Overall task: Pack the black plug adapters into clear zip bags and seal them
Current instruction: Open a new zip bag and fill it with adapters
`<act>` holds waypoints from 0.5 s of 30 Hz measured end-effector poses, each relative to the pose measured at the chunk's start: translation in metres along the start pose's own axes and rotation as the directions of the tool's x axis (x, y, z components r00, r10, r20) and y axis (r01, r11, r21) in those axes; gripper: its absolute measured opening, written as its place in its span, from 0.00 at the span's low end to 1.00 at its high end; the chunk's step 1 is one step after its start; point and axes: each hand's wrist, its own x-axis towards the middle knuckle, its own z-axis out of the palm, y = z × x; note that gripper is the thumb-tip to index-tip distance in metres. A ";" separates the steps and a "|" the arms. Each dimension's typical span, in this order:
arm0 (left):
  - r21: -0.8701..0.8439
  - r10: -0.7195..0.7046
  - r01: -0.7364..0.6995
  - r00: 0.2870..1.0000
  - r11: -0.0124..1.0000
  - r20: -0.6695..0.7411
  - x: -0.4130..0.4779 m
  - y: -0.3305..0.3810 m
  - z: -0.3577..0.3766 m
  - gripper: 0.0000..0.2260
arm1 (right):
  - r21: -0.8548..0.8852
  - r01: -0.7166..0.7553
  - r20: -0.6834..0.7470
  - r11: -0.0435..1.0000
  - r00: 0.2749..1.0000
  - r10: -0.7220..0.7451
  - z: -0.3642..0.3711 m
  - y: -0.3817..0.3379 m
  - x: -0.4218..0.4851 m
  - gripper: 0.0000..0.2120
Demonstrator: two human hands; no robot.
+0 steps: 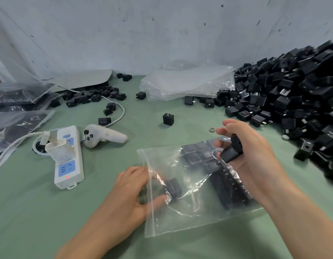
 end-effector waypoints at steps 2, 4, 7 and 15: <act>-0.020 -0.033 0.033 0.999 0.999 -0.005 -0.003 -0.004 -0.003 0.16 | 0.000 -0.002 -0.013 1.000 1.000 0.002 -0.003 -0.001 0.000 0.06; -0.003 -0.028 0.028 1.000 1.000 0.007 -0.001 -0.005 0.000 0.14 | 0.011 -0.004 -0.024 1.000 1.000 0.004 -0.004 -0.003 0.001 0.09; 0.042 0.037 -0.037 0.999 0.998 0.011 0.008 -0.003 0.007 0.16 | 0.017 -0.007 -0.030 1.000 1.000 0.008 -0.004 -0.005 0.000 0.12; 0.105 0.043 -0.052 0.995 0.993 0.091 0.039 -0.001 0.023 0.08 | 0.026 -0.002 -0.052 1.000 0.999 0.004 -0.009 -0.006 0.003 0.04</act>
